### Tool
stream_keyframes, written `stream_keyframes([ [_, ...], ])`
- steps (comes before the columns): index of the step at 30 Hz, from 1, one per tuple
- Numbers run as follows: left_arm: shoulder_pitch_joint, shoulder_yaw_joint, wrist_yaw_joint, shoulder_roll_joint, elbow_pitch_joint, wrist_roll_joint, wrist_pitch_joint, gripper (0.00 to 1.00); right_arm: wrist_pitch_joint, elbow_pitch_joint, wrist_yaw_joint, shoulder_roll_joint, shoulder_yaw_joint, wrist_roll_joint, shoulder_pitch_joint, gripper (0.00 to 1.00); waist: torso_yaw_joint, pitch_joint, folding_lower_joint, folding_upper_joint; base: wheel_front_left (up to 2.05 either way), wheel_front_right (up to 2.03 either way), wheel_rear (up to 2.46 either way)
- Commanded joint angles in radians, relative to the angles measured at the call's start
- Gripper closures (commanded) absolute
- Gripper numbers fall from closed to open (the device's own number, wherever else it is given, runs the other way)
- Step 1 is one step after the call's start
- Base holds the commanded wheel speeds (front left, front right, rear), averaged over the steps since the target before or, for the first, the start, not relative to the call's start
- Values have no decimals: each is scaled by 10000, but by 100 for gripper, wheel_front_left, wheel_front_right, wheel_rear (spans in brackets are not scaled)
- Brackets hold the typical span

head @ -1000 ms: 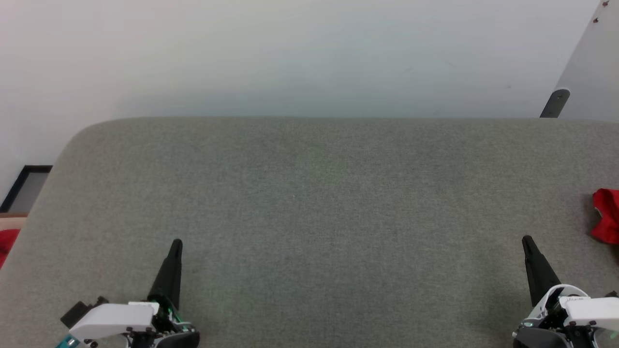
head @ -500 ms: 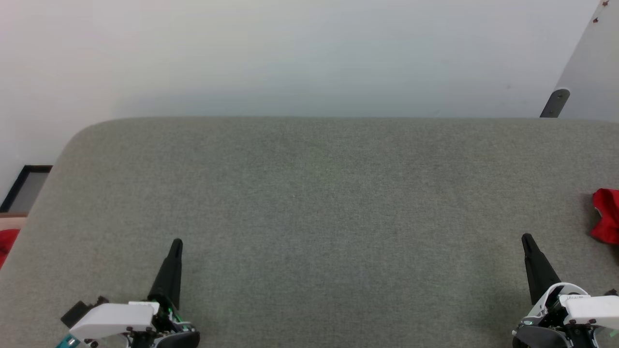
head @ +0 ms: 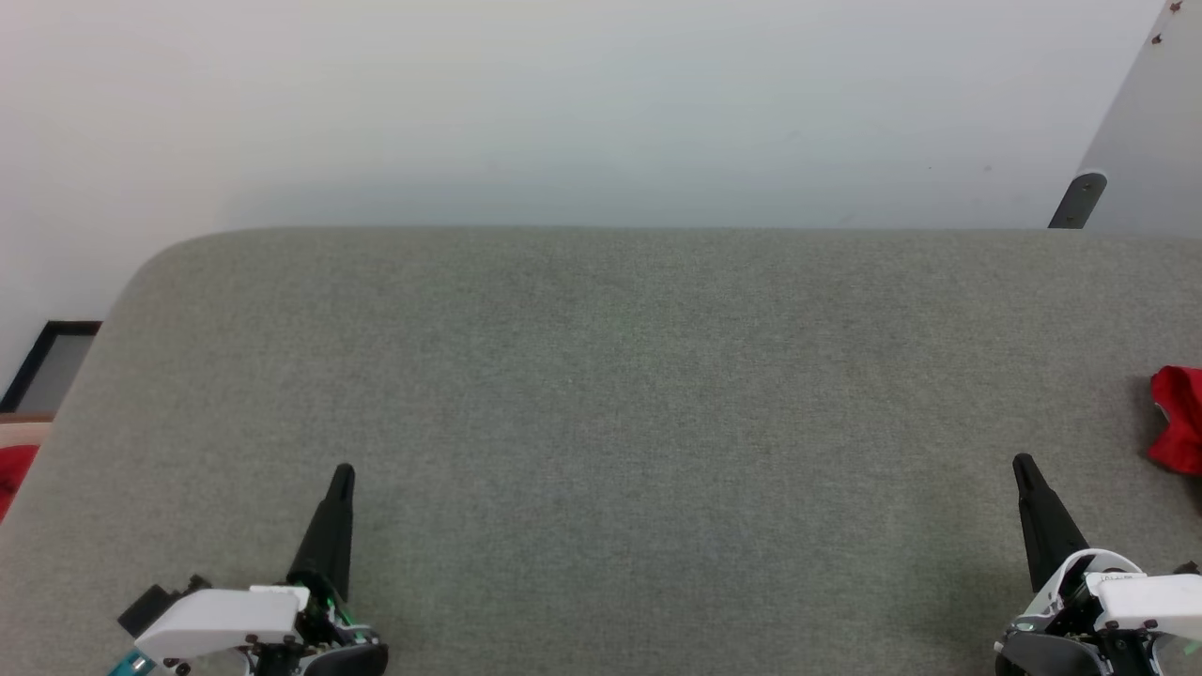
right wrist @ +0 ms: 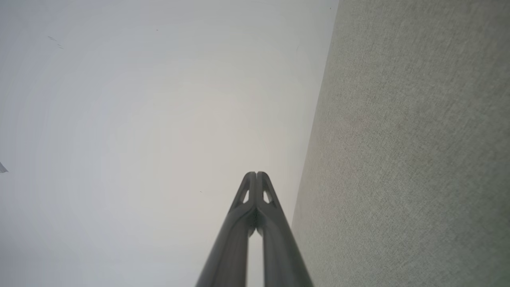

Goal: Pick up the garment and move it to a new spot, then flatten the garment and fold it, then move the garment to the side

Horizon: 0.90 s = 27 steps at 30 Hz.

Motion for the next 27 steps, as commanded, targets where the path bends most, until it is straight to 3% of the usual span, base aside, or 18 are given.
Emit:
stream_keyframes([
  [1,-101,28,-62,-9,10,-30,31,100,14,2,4,40,36,49,-37,100,0,0,0,0,0,0,0],
  [27,-99,26,-62,-9,9,-32,29,100,11,2,4,41,37,51,-36,100,0,0,0,0,0,0,0],
])
